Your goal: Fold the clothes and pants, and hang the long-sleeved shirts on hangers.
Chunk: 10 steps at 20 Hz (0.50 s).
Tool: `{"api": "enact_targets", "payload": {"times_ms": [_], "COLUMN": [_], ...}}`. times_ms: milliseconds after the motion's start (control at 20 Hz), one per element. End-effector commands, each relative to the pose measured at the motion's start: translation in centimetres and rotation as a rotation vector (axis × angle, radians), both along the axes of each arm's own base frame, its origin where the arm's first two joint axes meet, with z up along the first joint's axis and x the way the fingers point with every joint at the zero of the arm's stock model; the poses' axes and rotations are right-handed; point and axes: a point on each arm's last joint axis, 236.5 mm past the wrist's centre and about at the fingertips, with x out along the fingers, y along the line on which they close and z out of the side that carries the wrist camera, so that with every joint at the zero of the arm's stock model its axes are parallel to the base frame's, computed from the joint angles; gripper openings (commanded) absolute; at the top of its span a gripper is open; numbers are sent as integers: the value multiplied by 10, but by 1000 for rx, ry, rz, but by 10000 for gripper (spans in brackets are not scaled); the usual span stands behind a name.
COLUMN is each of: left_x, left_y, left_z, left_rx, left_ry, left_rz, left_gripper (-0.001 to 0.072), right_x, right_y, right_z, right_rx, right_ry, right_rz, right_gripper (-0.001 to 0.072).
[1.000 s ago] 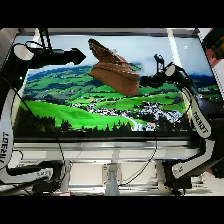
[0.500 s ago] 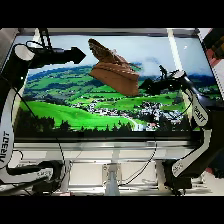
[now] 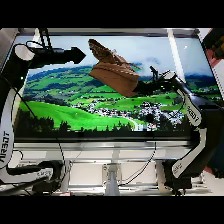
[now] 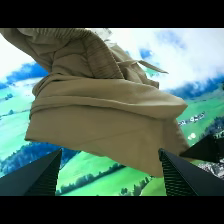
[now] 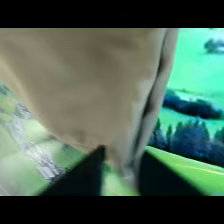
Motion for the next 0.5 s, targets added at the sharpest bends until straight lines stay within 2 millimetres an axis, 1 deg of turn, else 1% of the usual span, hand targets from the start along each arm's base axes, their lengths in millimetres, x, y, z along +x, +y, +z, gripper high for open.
{"api": "enact_targets", "payload": {"times_ms": [0, 50, 150, 250, 350, 450], "left_x": [0, 0, 0, 0, -1, -3], "left_y": [0, 0, 0, 0, -2, -14], "left_z": [0, 0, 0, 0, -1, -6], "left_rx": [0, 0, 0, 0, 1, 1], "left_ry": [0, 0, 0, 1, 1, 11], "left_rz": [0, 0, 0, 0, -5, -27], "left_gripper": [692, 692, 692, 692, 693, 692], "right_x": [0, -4, -22, -39, -54, -66], "right_y": [3, 3, 6, -2, -10, -13], "right_z": [-2, -1, 3, 9, 22, 37], "right_rx": [-13, -14, -12, -58, -101, -114], "right_ry": [-10, -2, 11, 16, 27, 9], "right_rz": [11, 29, 127, 228, 292, 298], "right_gripper": [14, 14, 13, 12, 12, 12]}}
